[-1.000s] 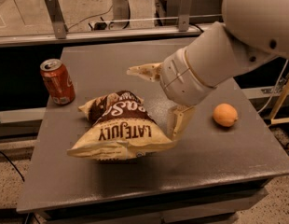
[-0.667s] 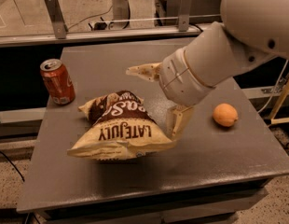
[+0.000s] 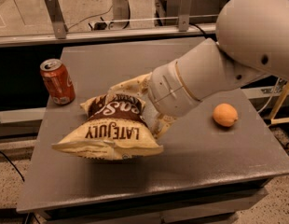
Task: Pick brown chip bag
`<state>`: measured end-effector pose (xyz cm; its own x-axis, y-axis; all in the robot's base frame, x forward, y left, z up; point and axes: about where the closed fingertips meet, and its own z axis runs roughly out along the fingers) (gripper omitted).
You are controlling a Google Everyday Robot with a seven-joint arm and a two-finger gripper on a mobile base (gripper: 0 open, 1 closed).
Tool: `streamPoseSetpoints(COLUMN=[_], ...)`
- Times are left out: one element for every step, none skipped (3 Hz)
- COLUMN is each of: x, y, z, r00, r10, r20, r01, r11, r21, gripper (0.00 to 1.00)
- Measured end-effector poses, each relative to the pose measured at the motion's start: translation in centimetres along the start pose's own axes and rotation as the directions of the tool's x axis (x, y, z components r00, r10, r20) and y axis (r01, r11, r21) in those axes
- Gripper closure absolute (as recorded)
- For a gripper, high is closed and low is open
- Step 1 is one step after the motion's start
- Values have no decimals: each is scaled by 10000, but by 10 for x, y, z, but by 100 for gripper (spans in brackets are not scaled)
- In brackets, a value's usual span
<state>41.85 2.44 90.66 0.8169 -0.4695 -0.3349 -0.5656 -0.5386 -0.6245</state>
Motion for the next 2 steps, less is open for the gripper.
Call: streamPoseSetpoints(x=[-9, -8], y=[0, -3], z=[9, 7], r00=[9967, 9975], r10=[-661, -592], r20=[469, 378], r01=[656, 583], r11=[9978, 9980], r21=[138, 225], gripper=[44, 68])
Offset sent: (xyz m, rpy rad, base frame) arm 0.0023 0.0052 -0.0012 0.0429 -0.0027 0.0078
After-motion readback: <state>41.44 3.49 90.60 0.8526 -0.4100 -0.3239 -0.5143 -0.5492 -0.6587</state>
